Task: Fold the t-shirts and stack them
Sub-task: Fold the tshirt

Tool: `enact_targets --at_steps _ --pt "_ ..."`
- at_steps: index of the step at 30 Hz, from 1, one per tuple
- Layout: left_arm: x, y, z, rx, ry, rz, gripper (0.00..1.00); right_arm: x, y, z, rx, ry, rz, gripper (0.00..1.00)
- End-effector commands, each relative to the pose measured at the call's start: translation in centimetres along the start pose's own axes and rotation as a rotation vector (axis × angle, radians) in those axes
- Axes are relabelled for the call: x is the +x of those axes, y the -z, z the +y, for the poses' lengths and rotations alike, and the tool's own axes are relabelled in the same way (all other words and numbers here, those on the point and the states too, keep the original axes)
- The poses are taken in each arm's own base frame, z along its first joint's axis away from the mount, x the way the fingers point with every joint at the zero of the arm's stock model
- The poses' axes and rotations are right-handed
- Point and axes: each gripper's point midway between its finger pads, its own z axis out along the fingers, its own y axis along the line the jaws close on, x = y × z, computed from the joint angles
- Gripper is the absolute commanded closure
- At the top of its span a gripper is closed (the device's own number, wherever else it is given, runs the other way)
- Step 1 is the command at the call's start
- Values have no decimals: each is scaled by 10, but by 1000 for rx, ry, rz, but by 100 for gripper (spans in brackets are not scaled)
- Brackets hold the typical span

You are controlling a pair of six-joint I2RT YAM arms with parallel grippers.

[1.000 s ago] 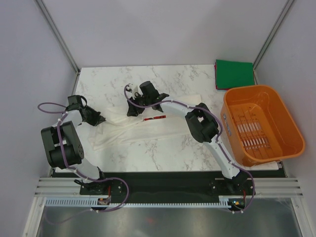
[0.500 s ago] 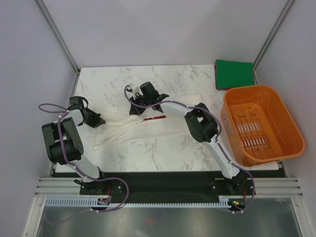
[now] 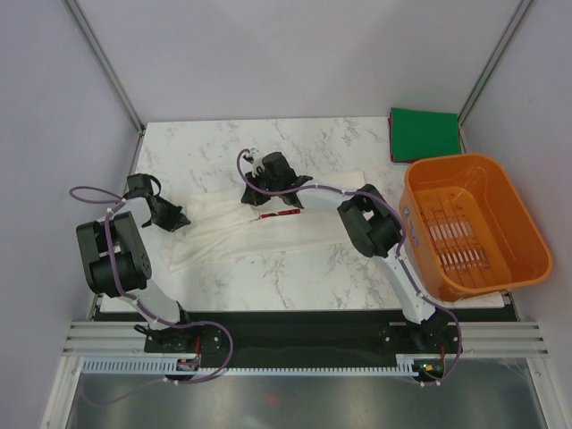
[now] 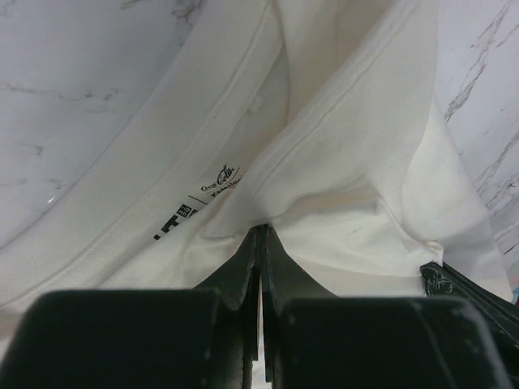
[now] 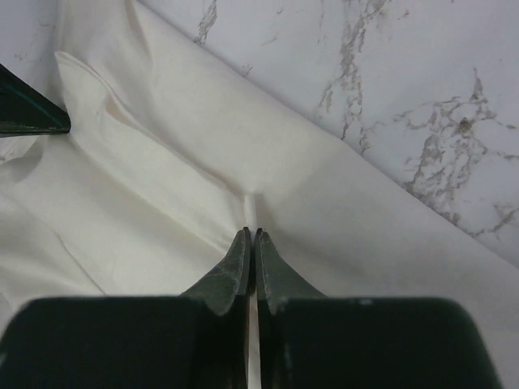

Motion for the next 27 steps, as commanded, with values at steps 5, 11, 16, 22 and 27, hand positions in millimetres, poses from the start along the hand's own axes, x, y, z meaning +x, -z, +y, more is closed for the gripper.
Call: enact_targets --at_steps 5,11,16,22,27 --pt "-17 23 -9 -9 -5 -62 98 -82 41 4 115 -36 -211 69" --pt "-35 73 -28 23 -47 -170 89 -81 70 17 132 -99 -150 57" --pt "-25 65 -10 -28 -36 -150 87 -60 99 18 191 -126 -109 66" --pt "-10 29 27 -168 0 -72 94 -61 151 29 233 -120 -139 68" --pt "-19 9 48 -281 3 -78 97 -62 184 34 271 -102 -170 68"
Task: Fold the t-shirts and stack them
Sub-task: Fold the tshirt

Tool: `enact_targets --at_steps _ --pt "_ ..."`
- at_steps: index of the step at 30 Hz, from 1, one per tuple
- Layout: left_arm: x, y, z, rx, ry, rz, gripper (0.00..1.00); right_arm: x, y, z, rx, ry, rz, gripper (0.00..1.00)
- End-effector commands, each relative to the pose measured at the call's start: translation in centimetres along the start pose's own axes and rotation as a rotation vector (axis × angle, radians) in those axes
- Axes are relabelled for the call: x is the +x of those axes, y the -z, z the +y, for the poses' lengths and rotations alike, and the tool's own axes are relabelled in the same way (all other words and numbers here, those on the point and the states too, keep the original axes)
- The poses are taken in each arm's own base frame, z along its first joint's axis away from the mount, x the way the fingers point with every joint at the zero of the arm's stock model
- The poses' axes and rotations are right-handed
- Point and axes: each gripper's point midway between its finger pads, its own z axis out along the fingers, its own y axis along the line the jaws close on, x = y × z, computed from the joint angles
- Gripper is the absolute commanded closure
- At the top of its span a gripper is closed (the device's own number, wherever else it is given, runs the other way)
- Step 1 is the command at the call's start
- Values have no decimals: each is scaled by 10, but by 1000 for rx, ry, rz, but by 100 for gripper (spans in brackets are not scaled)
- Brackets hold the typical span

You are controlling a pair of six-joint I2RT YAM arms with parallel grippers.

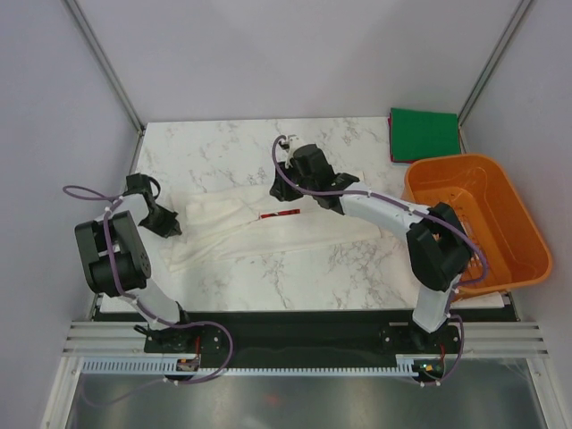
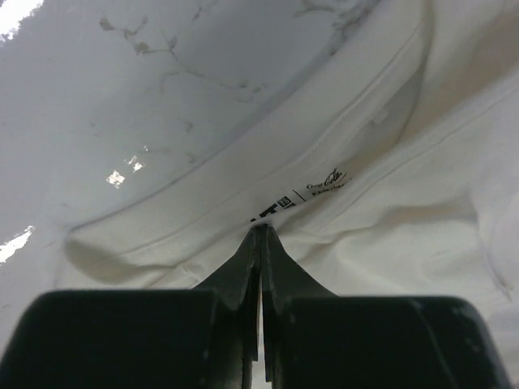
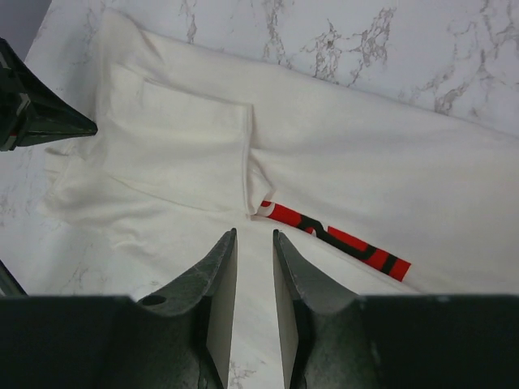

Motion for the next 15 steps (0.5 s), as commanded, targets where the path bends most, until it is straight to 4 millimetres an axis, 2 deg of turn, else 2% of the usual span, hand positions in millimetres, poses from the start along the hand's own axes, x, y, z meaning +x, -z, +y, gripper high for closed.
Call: enact_targets --at_steps 1,3,4,5,10,13,14,15 --pt "-15 -10 13 -85 -5 -43 98 -26 33 3 32 12 -91 68" --pt "-24 -13 12 -100 -2 -63 97 -22 41 -3 67 -2 -94 68" --pt "-25 -21 14 -120 0 -57 98 -22 44 -6 79 -11 -96 68" --pt "-33 -22 8 -118 2 -72 97 -19 47 -9 95 -19 -88 68" --pt "-44 -49 -5 -131 -3 -40 98 -17 69 -31 216 -66 -128 67" --pt "-63 -59 -32 -93 -20 -55 98 -18 82 -41 273 -69 -142 68" --pt "-81 -54 -55 -43 -45 -88 98 -17 86 -48 311 -69 -148 68" --pt "-80 -63 -67 -12 -63 -60 97 -17 90 -52 328 -67 -153 68"
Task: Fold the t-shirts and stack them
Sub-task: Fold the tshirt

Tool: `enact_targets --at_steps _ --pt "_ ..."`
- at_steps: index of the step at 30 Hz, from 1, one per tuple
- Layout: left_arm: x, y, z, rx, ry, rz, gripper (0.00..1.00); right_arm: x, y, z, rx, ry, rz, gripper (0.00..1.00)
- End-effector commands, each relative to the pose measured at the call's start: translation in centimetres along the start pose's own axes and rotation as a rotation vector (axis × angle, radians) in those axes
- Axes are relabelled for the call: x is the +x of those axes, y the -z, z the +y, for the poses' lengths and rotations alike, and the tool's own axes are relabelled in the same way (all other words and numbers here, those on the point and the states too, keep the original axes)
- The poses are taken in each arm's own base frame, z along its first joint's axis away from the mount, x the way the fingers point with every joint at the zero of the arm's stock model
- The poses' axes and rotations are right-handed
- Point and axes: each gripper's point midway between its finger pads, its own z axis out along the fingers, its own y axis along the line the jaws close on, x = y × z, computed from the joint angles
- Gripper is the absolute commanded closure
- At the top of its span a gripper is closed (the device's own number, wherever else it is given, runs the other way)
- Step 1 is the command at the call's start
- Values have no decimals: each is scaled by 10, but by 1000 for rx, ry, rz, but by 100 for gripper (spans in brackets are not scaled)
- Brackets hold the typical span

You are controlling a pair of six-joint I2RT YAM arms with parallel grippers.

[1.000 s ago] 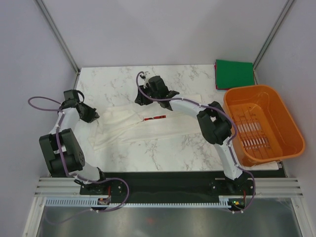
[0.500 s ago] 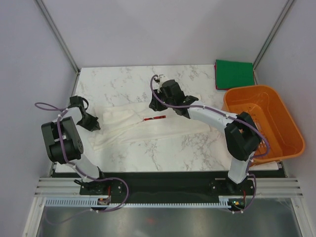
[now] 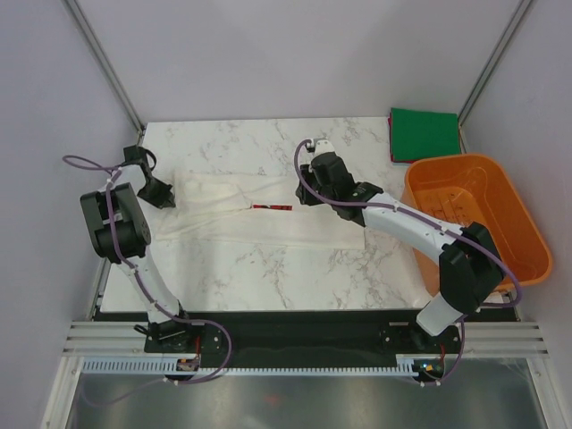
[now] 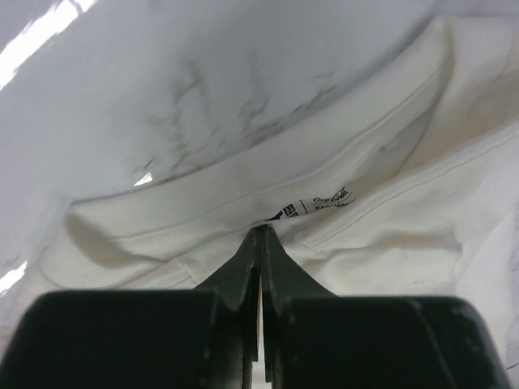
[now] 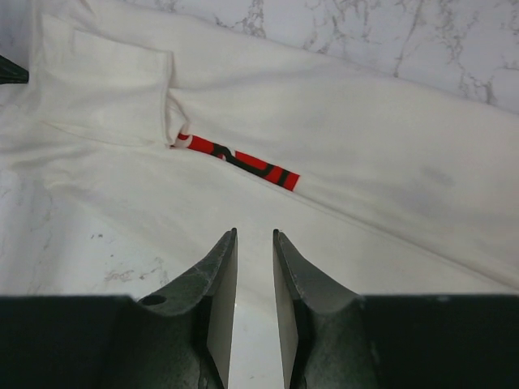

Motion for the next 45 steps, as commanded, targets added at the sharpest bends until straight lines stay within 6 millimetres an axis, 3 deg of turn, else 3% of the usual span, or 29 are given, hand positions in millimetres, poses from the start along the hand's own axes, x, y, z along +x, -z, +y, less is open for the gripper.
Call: enact_targets --at_steps 1,2,3,4,6,7,8,9,10,14,16,18,21,28,34,37,45 --pt "-21 -29 -34 43 -106 -42 97 -19 19 -23 114 -24 -79 68" --pt "-34 -17 -66 141 -131 -54 97 -18 19 -26 129 -15 -80 68" --pt "-37 -17 -79 176 -153 -50 96 -15 19 -29 136 -8 -71 68" --pt "-47 -2 -101 236 -193 -80 96 -11 18 -29 136 2 -61 69" --pt "-55 22 -118 308 -220 -104 90 6 11 -33 126 49 -8 68" --pt "-58 35 -121 329 -245 -125 86 16 9 -36 130 67 24 68" --pt "-59 44 -122 340 -254 -139 75 24 8 -37 126 88 53 68" --pt "-60 53 -122 348 -261 -151 71 40 5 -37 102 114 99 68" --pt "-63 75 -123 369 -274 -186 69 48 5 -37 86 126 122 68" --pt "-38 88 -87 321 -266 -170 63 92 4 -38 16 166 246 68" --pt "-20 75 -52 231 -219 -146 62 116 9 -39 -25 195 315 66" --pt "-16 76 -34 197 -191 -155 62 130 18 -41 -39 232 347 62" --pt "-11 60 -17 192 -152 -82 63 139 30 -48 -26 283 364 59" --pt "-21 35 34 90 -42 -49 62 161 35 -64 81 328 425 55" --pt "-22 34 38 68 -20 -61 61 156 36 -80 186 329 410 52" --pt "-25 29 44 30 -8 -76 55 163 35 -84 215 321 437 52" --pt "-26 17 42 17 -2 -54 57 173 39 -93 255 333 492 51"
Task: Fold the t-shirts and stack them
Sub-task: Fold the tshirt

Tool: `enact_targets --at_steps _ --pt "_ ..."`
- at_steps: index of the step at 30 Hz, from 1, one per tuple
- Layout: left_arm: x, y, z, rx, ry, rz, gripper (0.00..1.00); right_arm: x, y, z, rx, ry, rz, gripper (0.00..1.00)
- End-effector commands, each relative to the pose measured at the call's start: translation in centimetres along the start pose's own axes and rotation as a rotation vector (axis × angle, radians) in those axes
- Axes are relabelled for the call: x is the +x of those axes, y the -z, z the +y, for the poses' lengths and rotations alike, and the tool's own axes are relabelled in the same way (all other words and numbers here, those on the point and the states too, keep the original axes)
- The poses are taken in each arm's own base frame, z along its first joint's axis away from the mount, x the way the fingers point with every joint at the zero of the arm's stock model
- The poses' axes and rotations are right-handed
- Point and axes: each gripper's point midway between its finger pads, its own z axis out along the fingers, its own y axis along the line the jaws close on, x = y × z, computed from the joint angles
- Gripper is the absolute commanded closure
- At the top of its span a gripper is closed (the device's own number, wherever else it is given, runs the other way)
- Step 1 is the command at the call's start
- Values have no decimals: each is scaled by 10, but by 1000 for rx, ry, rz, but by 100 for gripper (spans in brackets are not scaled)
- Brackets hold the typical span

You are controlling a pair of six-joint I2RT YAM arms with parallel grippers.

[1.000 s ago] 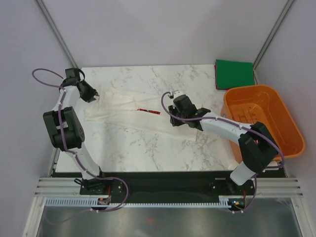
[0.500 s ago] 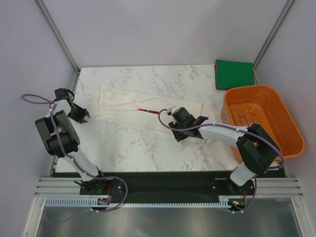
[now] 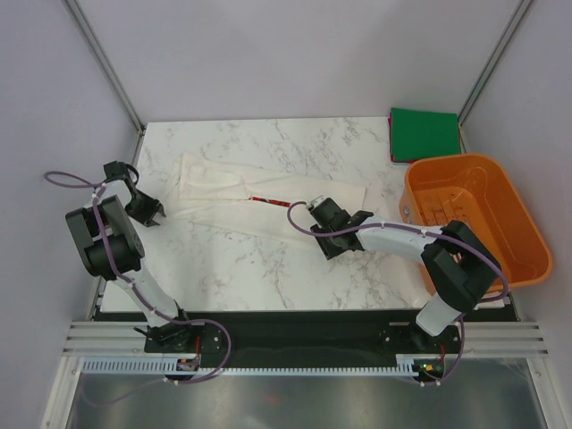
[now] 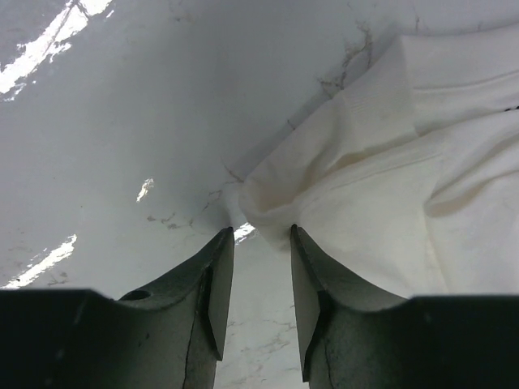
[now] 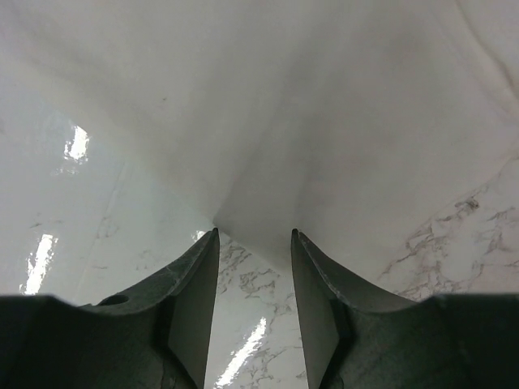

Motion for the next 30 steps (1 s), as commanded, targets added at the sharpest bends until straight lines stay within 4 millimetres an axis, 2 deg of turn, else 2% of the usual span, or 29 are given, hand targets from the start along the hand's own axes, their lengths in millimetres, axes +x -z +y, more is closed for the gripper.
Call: enact_targets --at_steps 1,3,6,7,10,11,13,14,15,18,26,30 --pt "-14 -2 -6 -5 24 -38 59 -1 4 -8 51 -8 8 51" --pt "-15 -8 -9 -3 23 -26 63 0 2 -11 67 -9 14 51" --pt "-19 -16 -17 12 22 -9 76 4 -2 -15 99 -1 35 52" --pt "-24 -16 -23 25 18 -16 85 6 -2 -17 114 -1 44 52" --pt "-28 -22 -32 32 10 -16 95 8 -6 -25 163 -1 52 67" --pt "-31 -23 -36 41 8 -17 97 11 -7 -27 176 0 61 78" --pt "-40 -25 -50 59 -15 -35 98 12 -8 -30 193 -4 65 88" --pt "-43 -25 -55 63 -30 -46 98 14 -9 -29 192 -6 69 98" --pt "-50 -22 -67 80 -55 -67 98 14 -9 -29 196 -14 72 100" --pt "-57 -22 -79 88 -68 -88 98 18 -8 -27 190 -28 74 100" --pt "-71 -29 -79 41 -35 -133 98 47 -11 5 154 -54 123 100" --pt "-86 -29 -90 48 -37 -164 98 47 -7 20 148 -82 107 100"
